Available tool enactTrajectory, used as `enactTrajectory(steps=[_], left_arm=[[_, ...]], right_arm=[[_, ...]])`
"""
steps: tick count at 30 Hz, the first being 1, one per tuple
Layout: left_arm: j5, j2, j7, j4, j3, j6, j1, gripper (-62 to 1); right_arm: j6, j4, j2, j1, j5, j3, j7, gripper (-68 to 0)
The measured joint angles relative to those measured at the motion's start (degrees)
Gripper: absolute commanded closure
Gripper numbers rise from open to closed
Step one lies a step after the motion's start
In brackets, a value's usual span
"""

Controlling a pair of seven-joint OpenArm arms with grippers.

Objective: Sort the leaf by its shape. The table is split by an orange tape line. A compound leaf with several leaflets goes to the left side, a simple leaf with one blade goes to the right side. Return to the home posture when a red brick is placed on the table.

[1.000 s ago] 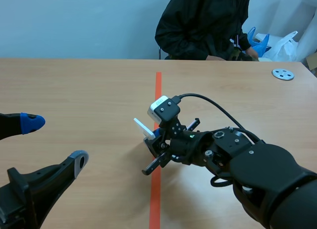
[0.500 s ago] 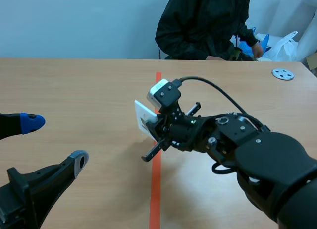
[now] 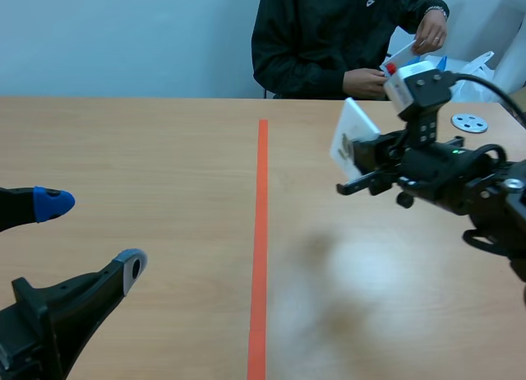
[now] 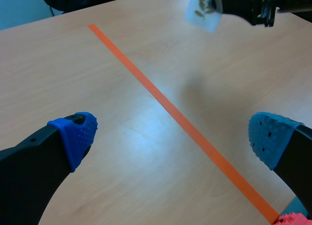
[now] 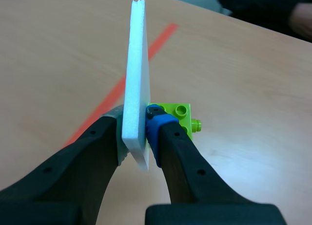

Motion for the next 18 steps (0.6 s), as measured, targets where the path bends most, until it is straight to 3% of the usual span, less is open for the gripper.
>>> enactTrajectory(steps=[3,10,18], left_arm=[[0.00,-0.02,0.00,0.00,0.00,0.00,0.00,-62.3],[0.00,0.00,0.00,0.00,0.00,0.00,0.00,-62.3],[0.00,0.00,0.00,0.00,0.00,0.00,0.00,-62.3]], right_arm=[[-2.03,-0.04,1.16,0.07,0.00,4.02,-0.61,-2.0],[-11.23,-5.90,1.99,1.51,0.00,6.99,1.46,-2.0],[-12.96,-22.99,1.84,8.35,-0.31,10.40,5.14,-2.0]])
